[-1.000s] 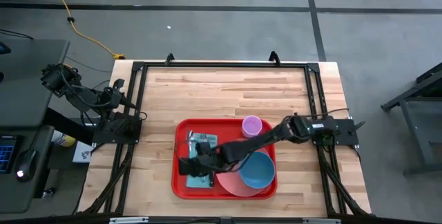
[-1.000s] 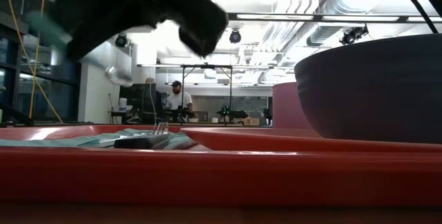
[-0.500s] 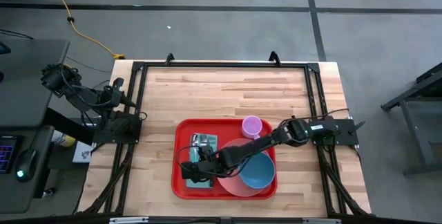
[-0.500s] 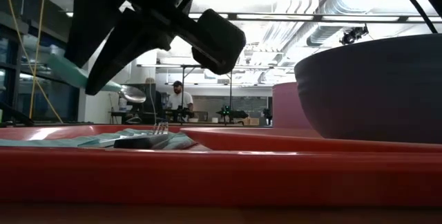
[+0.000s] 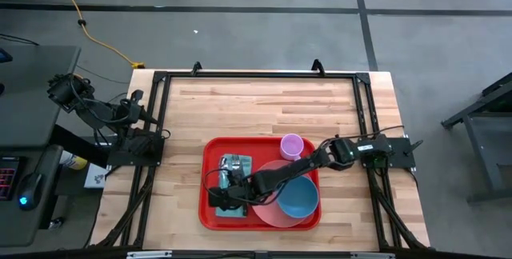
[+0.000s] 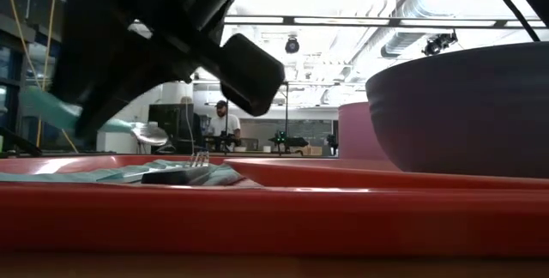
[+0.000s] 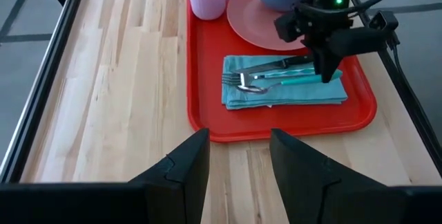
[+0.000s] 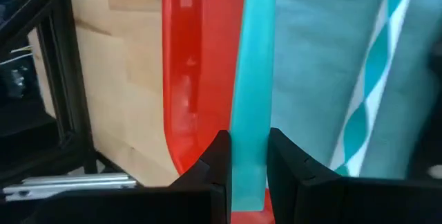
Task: Set up tray
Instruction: Put the blue spoon on the blue napkin to the left side of the blue fork on the red serving tray
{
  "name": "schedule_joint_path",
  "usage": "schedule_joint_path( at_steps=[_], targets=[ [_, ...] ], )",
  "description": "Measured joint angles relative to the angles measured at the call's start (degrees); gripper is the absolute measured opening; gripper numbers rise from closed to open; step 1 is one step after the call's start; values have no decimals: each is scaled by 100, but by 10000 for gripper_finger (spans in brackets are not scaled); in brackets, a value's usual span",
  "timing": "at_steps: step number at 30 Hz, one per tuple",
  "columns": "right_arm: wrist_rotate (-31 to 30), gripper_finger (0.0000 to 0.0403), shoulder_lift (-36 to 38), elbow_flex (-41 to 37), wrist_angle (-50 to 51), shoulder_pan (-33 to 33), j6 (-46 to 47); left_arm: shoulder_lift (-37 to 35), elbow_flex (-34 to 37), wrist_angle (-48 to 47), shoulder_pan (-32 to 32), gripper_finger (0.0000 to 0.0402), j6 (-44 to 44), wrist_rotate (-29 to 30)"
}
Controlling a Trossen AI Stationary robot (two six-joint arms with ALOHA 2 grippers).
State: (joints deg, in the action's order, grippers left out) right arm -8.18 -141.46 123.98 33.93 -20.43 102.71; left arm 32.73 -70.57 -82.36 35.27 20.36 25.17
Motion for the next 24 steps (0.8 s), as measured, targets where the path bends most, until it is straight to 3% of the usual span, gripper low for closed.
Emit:
schedule_joint_path(
  at_steps=[24],
  targets=[
    [21, 38, -121, 0, 96, -51, 32, 2, 0, -1, 0, 182, 65, -2]
  ],
)
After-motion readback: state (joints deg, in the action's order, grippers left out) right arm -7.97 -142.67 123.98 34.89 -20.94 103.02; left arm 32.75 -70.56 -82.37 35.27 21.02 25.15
